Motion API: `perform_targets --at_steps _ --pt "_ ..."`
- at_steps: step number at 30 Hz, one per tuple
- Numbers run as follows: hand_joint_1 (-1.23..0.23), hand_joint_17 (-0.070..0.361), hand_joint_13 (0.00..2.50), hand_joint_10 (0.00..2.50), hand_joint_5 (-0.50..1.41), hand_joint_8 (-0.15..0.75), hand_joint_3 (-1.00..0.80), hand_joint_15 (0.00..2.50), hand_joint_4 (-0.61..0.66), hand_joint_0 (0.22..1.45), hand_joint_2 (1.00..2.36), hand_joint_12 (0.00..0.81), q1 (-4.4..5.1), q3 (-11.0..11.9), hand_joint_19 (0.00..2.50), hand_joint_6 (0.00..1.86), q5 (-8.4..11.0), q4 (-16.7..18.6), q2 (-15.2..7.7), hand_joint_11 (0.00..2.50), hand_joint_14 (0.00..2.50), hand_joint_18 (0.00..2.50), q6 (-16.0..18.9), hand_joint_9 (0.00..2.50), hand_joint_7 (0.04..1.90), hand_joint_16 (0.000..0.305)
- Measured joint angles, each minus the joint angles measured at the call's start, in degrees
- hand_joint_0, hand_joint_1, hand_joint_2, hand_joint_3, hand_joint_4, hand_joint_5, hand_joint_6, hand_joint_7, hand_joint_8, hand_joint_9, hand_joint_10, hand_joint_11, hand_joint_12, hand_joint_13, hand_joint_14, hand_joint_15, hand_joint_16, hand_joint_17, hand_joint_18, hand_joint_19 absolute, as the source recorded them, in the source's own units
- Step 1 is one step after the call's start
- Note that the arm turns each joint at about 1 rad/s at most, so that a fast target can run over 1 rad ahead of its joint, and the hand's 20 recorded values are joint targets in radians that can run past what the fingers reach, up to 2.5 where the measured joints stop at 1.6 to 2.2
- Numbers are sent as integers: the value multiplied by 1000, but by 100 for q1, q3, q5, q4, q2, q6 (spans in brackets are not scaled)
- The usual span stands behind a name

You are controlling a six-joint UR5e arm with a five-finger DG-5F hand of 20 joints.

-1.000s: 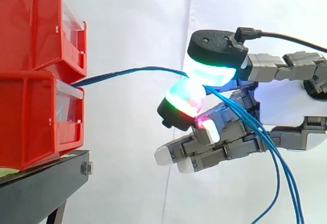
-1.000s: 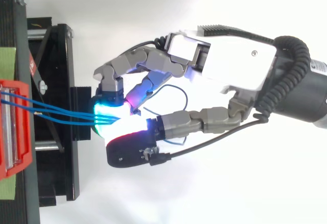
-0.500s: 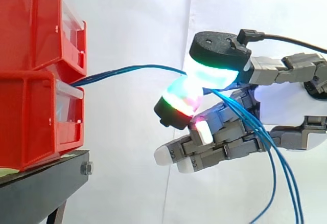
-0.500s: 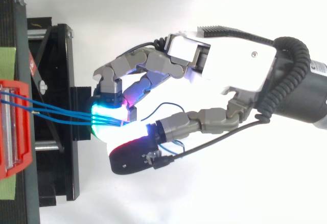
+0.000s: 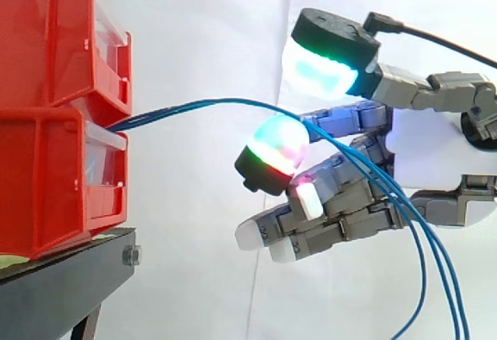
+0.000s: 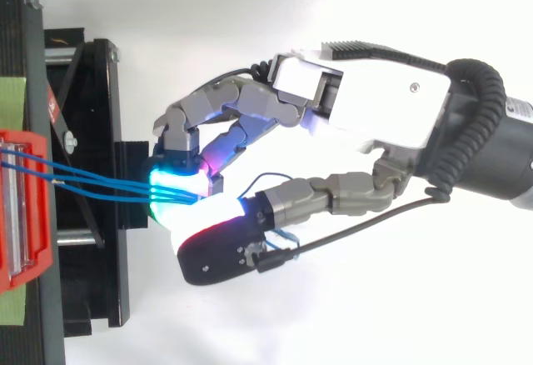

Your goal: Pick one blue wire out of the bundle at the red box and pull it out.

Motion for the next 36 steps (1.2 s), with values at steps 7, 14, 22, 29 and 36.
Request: perform_targets --at_steps 7,14,22,29,36 --pt "-386 109 473 29 -173 322 -99 313 172 539 1028 350 -7 0 466 891 -10 15 0 904 15 232 0 989 1142 48" --pt "-525 109 458 29 -177 325 -67 304 174 545 1033 353 -13 0 443 888 -17 4 0 929 17 174 0 969 1133 49" --pt "-660 111 447 29 -184 326 -88 297 196 547 1033 358 -17 0 433 887 -32 1 0 918 14 150 0 930 1161 50" --pt "-662 110 426 31 -199 319 -173 307 198 544 1030 354 -18 0 434 898 -33 11 0 913 15 114 0 889 1107 49" --pt "-540 114 453 28 -176 331 -290 295 185 496 1020 364 -18 1 437 882 -33 17 0 868 15 176 0 954 1097 51"
